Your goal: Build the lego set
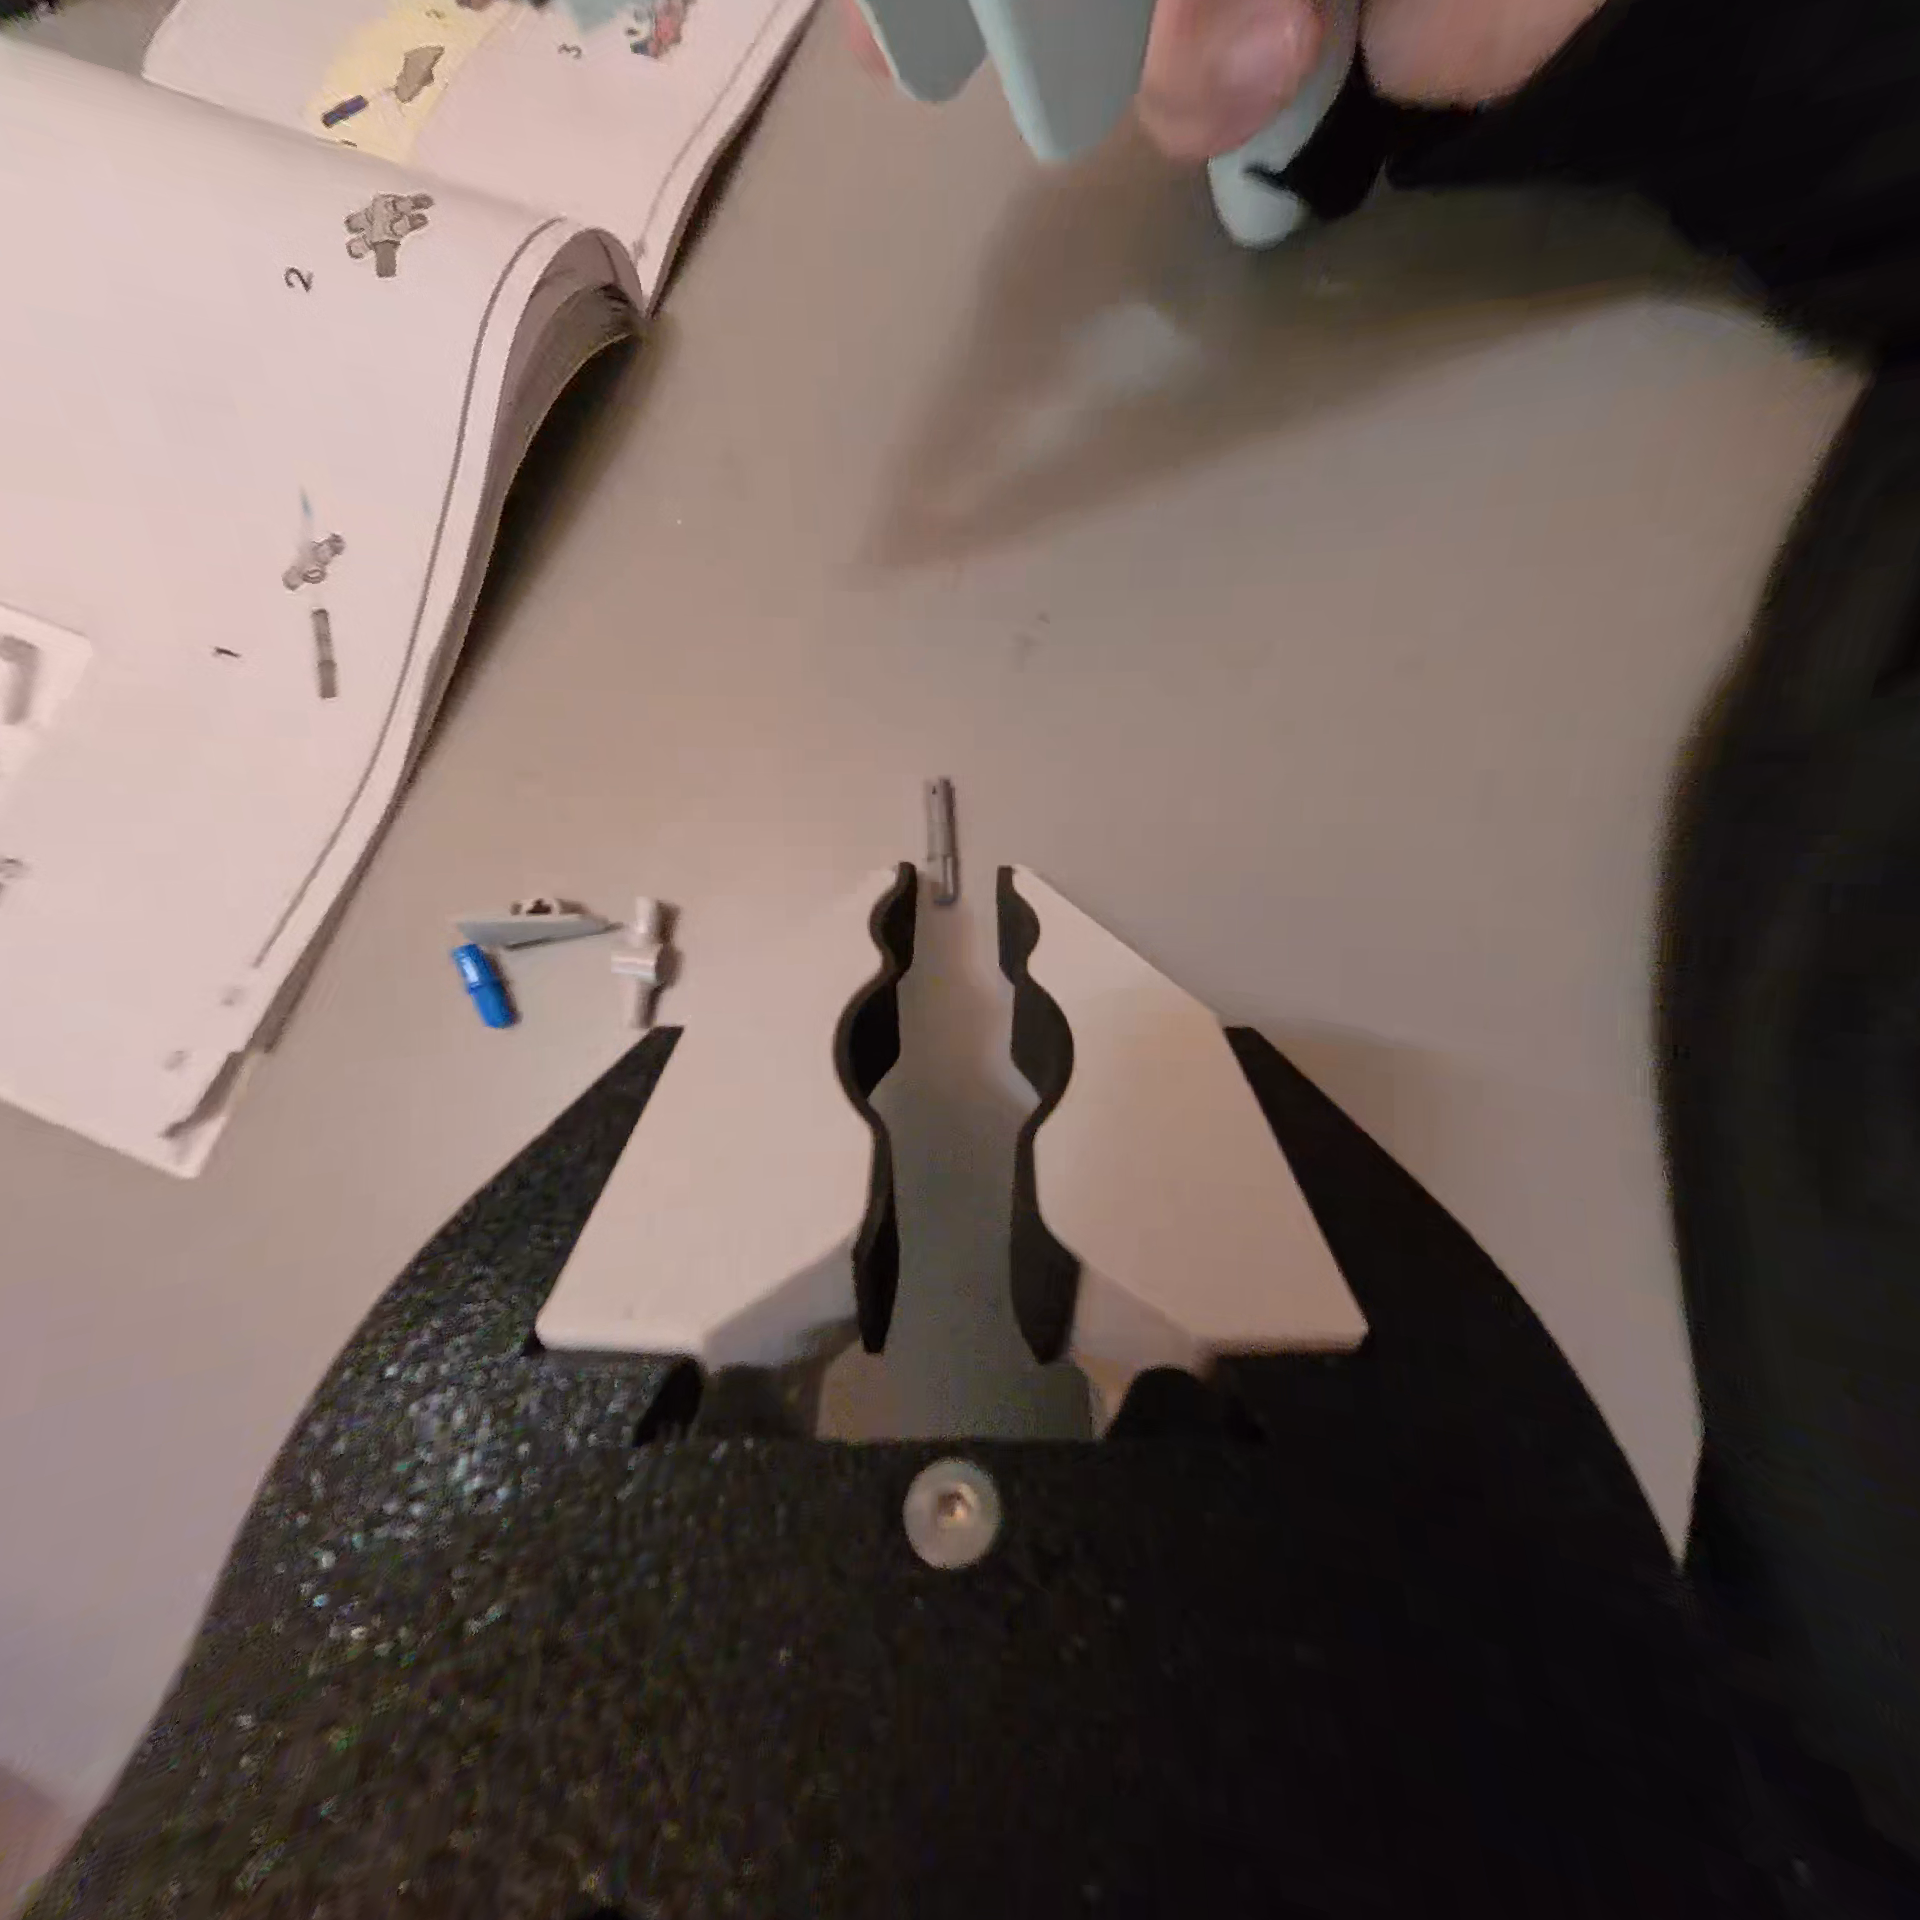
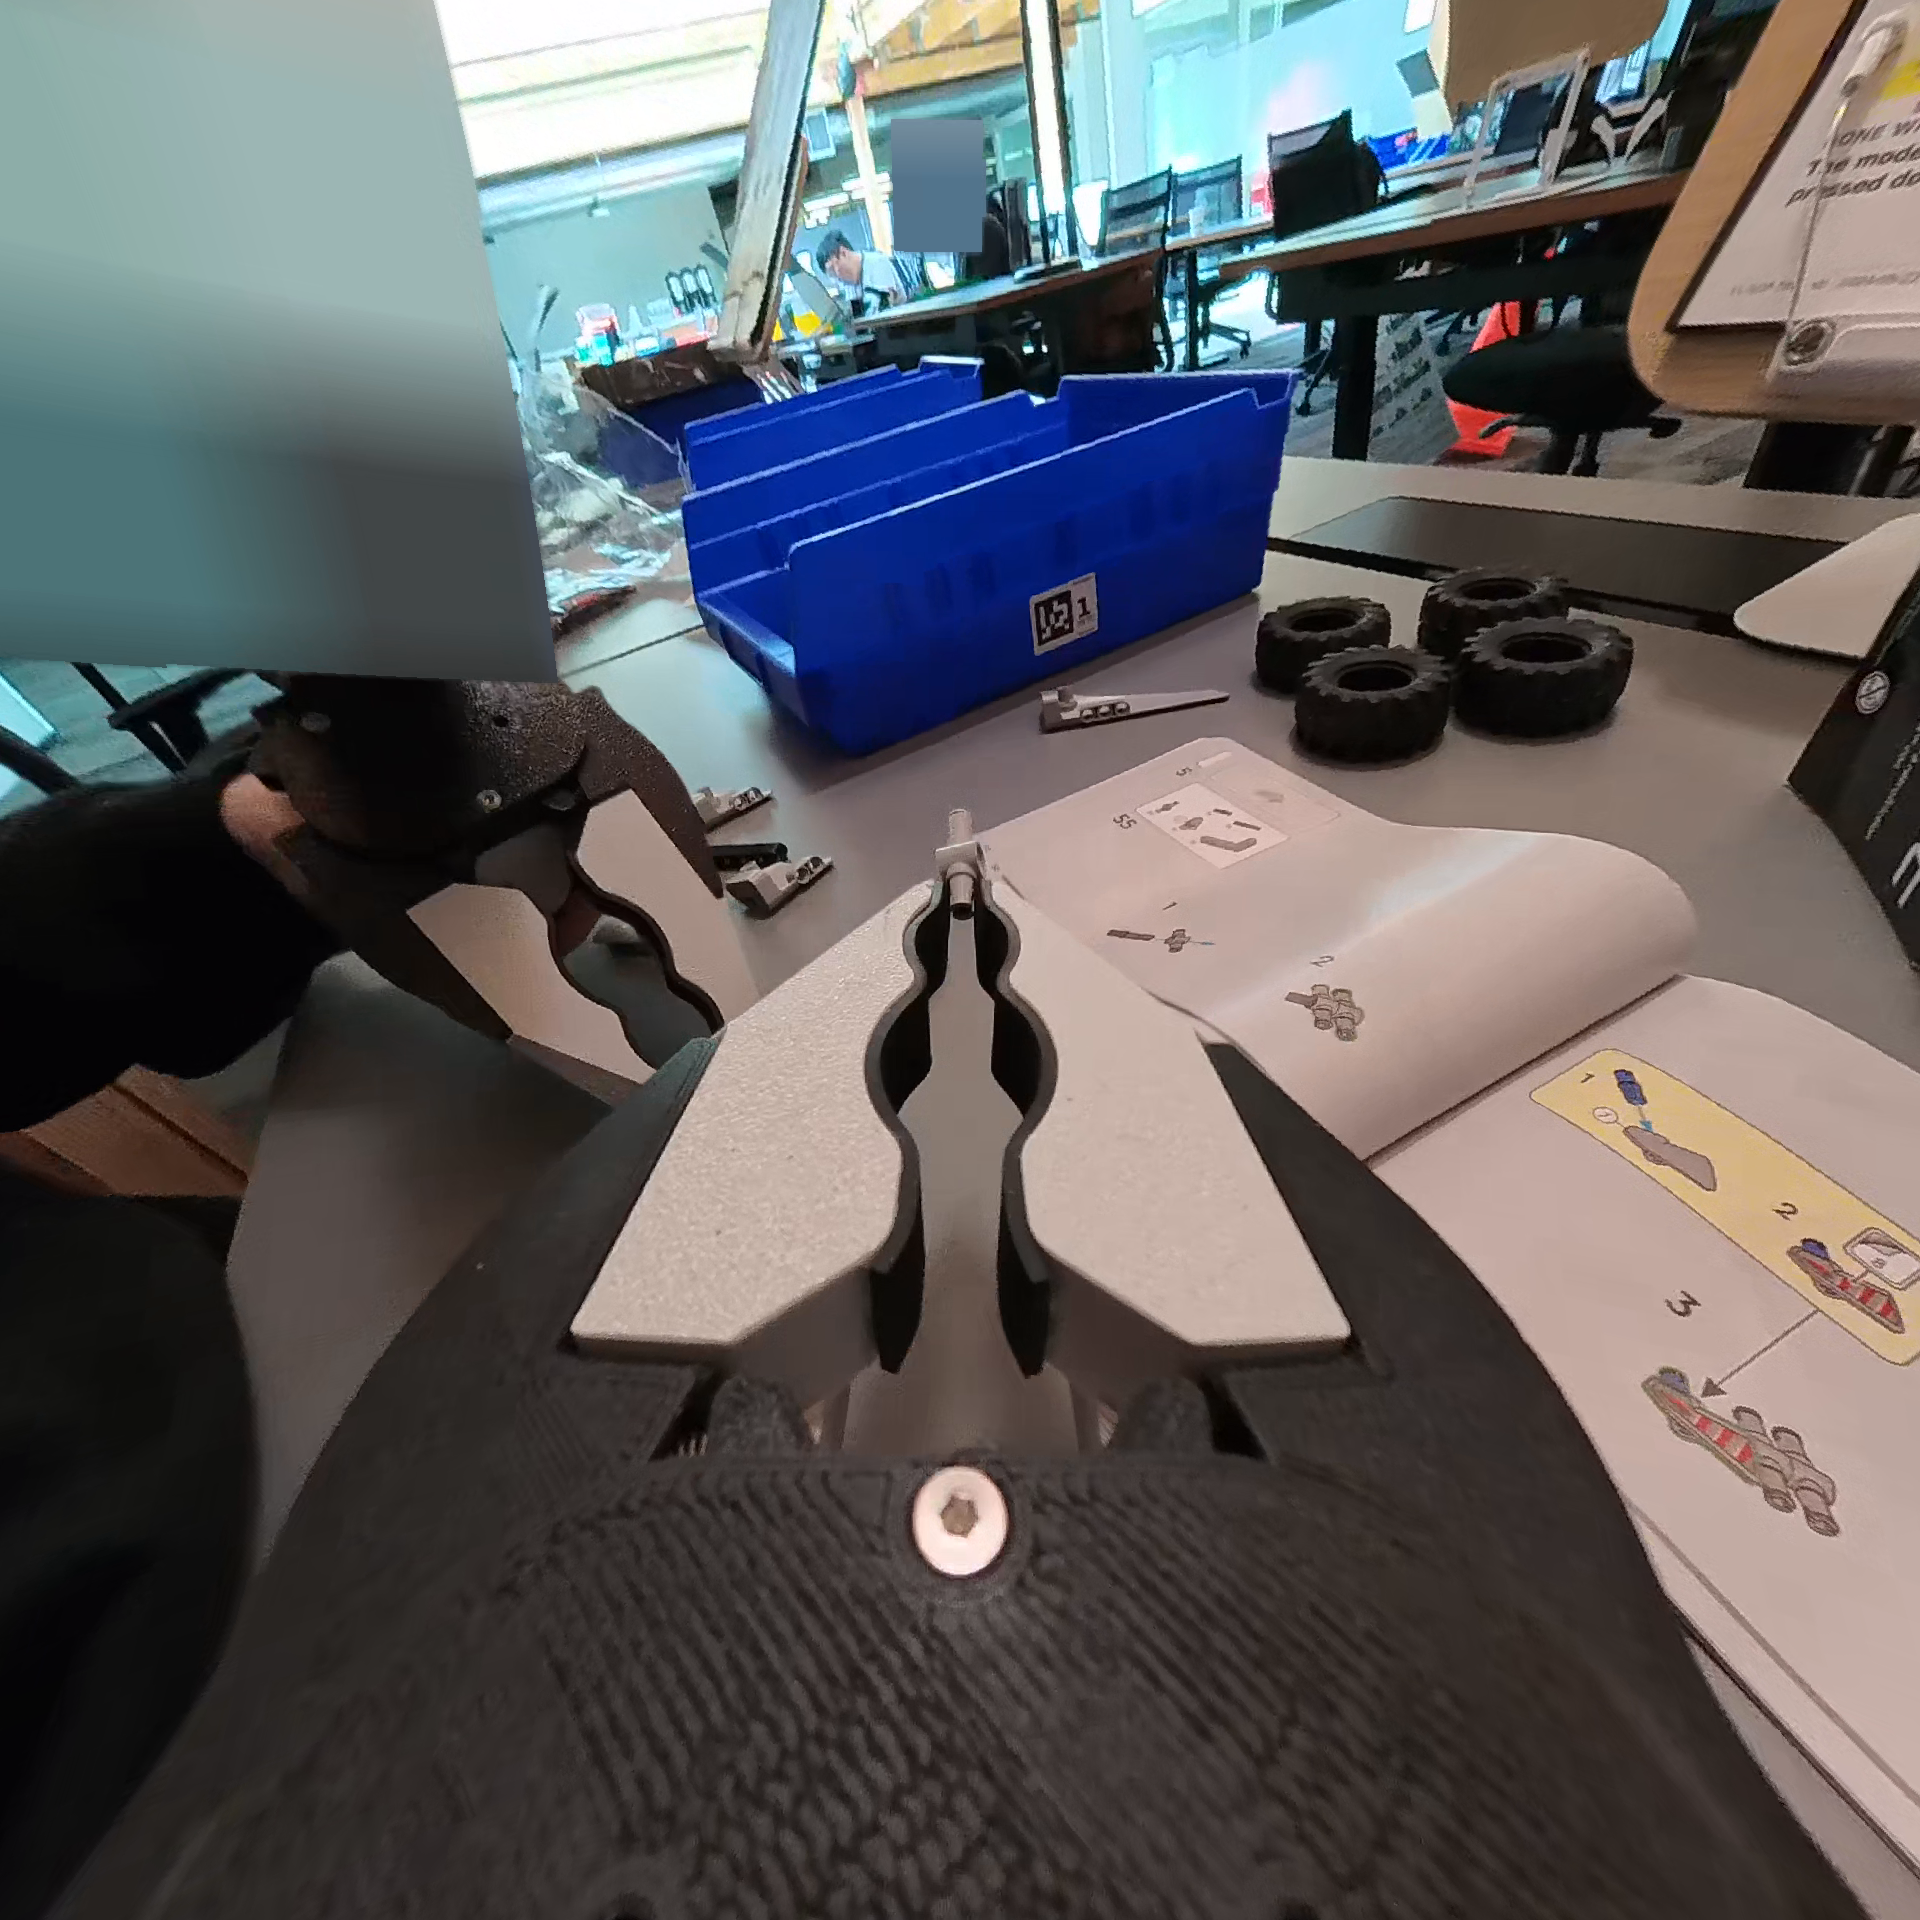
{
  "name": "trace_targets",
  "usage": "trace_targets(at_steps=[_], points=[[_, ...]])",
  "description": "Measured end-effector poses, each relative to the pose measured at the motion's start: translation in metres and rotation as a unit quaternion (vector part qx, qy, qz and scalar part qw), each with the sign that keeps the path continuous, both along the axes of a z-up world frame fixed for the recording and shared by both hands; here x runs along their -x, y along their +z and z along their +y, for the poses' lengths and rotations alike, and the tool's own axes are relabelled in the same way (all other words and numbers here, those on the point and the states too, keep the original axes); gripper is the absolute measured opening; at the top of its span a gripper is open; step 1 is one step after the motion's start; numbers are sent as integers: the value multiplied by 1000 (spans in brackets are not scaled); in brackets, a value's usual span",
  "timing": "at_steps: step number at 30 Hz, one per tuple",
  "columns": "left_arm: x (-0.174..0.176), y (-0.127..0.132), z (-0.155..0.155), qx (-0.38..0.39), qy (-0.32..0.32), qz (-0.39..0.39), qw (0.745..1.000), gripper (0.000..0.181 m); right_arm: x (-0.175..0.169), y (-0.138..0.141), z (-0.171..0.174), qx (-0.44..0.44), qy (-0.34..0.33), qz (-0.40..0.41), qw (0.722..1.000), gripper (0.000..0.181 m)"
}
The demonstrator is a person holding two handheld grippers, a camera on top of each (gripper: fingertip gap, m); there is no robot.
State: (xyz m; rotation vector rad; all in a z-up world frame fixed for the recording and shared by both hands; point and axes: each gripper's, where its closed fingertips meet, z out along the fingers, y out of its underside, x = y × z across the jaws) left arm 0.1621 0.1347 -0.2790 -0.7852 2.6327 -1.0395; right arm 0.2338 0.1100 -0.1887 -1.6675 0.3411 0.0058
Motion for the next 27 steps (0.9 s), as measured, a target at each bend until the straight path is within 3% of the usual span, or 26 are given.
trace_targets(at_steps=[4, 10, 12, 16, 19, 22, 27], points=[[-5, 0, -6, 20, 17, 30, 999, 7, -1, -5, 0, 15, -8, -6, 1000, 2], [-27, 0, -23, 25, 27, -9, 999, 2, -15, -3, -10, 15, -52, -19, 998, 2], [-41, 11, -26, 68, 51, -21, 996, 2, -17, -7, -11, 32, -60, -25, 997, 2], [-81, 66, -19, 182, 117, -66, 974, 2, -33, -7, -19, 50, -122, -62, 989, 2], [-98, 91, -25, 284, 128, -23, 950, 2, -43, -2, -27, 54, -166, -92, 980, 2], [-105, 95, -38, 348, 115, 16, 930, 2, -49, 2, -32, 61, -198, -125, 970, 3], [-100, 91, -47, 371, 93, 20, 924, 2, -49, 9, -33, 42, -208, -147, 966, 2]])
